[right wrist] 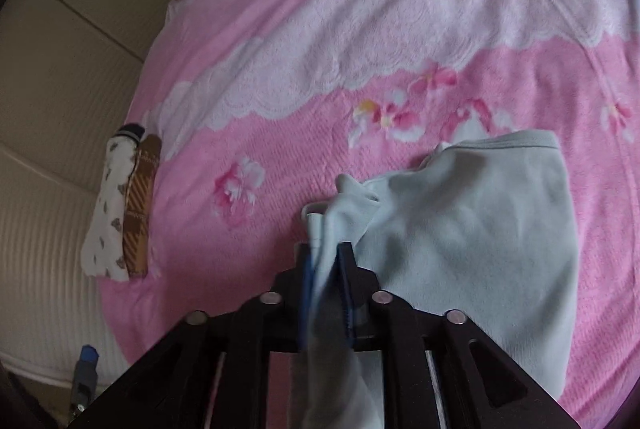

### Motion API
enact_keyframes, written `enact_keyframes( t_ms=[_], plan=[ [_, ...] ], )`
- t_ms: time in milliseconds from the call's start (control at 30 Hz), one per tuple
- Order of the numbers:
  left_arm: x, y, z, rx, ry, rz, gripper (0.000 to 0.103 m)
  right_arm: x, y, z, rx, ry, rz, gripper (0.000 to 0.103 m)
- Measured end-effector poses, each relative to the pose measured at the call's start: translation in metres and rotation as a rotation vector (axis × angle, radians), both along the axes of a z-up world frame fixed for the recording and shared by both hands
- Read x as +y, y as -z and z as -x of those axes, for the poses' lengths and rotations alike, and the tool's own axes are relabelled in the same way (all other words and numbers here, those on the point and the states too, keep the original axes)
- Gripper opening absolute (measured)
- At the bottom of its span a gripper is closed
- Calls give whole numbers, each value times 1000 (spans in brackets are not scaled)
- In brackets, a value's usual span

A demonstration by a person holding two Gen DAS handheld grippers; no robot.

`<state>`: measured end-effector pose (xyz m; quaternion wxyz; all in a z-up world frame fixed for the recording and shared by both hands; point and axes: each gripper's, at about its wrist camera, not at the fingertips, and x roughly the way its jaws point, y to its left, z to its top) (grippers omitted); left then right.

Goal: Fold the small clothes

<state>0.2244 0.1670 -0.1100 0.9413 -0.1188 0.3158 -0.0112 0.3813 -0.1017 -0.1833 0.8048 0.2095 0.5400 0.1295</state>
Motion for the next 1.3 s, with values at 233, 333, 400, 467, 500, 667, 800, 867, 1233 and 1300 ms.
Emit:
enact_keyframes(
  t_ms=[233, 333, 400, 467, 500, 667, 800, 867, 1233, 1300],
  plan=[
    [-33, 3, 4, -1, 93, 28, 60, -29, -45, 61, -187, -83, 48, 39],
    [-61, 9, 11, 5, 185, 37, 60, -48, -53, 104, -288, -96, 137, 39],
    [-78, 14, 17, 6, 246, 48, 60, -59, -53, 129, -335, -91, 189, 39],
    [-93, 22, 23, 11, 287, 37, 60, -71, -46, 152, -367, -97, 234, 39],
    [-100, 27, 26, 18, 301, 28, 60, -73, -42, 160, -378, -110, 259, 39],
    [-125, 48, 38, 51, 361, -42, 60, -71, -13, 184, -382, -195, 365, 39],
    [-133, 64, 36, 69, 337, -144, 60, -70, 4, 178, -357, -177, 392, 39],
    [-129, 74, 28, 101, 313, -145, 60, -71, 10, 171, -344, -173, 384, 38],
    [-106, 98, 3, 187, 193, -109, 61, -80, 13, 172, -336, -132, 374, 8],
    [-106, 93, 11, 180, 202, -86, 60, -84, 17, 174, -313, -139, 361, 8]
  ],
)
